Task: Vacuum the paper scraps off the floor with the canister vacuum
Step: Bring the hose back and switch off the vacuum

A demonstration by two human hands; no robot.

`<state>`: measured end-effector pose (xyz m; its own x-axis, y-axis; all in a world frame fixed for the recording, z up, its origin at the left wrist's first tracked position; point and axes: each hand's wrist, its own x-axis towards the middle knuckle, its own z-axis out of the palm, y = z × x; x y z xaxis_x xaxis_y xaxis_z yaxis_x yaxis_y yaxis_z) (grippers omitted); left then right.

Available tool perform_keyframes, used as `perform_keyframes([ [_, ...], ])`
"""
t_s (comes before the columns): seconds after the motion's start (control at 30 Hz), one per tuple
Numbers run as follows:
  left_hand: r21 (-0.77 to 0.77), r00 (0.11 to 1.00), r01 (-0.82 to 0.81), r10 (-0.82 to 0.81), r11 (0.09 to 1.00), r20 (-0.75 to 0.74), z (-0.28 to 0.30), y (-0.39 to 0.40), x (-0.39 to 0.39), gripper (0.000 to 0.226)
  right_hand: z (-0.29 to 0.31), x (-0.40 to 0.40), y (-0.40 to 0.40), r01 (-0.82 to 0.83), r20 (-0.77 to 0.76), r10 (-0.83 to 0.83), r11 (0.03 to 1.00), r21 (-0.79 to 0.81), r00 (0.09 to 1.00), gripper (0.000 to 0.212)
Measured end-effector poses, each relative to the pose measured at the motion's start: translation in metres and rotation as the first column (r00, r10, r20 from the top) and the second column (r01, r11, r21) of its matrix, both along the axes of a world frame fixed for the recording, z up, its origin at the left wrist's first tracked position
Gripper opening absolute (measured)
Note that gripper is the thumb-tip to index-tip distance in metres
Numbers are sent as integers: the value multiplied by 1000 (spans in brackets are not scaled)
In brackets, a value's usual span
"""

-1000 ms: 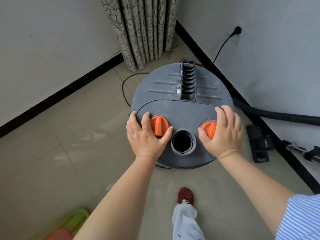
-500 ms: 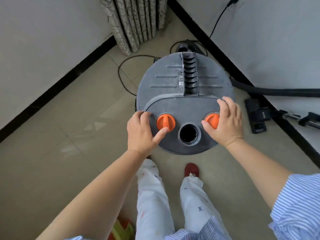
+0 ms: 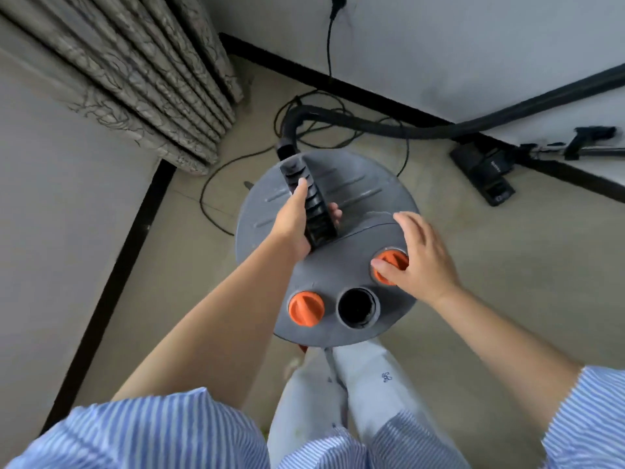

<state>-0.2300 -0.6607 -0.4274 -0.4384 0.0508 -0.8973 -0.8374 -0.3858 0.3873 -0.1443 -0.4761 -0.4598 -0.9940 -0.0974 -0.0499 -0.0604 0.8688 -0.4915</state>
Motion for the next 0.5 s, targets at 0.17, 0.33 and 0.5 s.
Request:
perform_keyframes([
  [0.17,-133,995,-4,18,991,103,-3,11,-9,36,-6,2,1,86,-83,-93,993,-83,992,64],
  [0.33,-237,981,91,-46,967,190,8,11,-28,39,-9,-2,-15,188,-117,-195,980,-65,974,58],
  [0.5,-204,967,218,-183,954,178,19,-12,-57,37,0,-8,-58,312,-122,-316,949,-52,941,54],
])
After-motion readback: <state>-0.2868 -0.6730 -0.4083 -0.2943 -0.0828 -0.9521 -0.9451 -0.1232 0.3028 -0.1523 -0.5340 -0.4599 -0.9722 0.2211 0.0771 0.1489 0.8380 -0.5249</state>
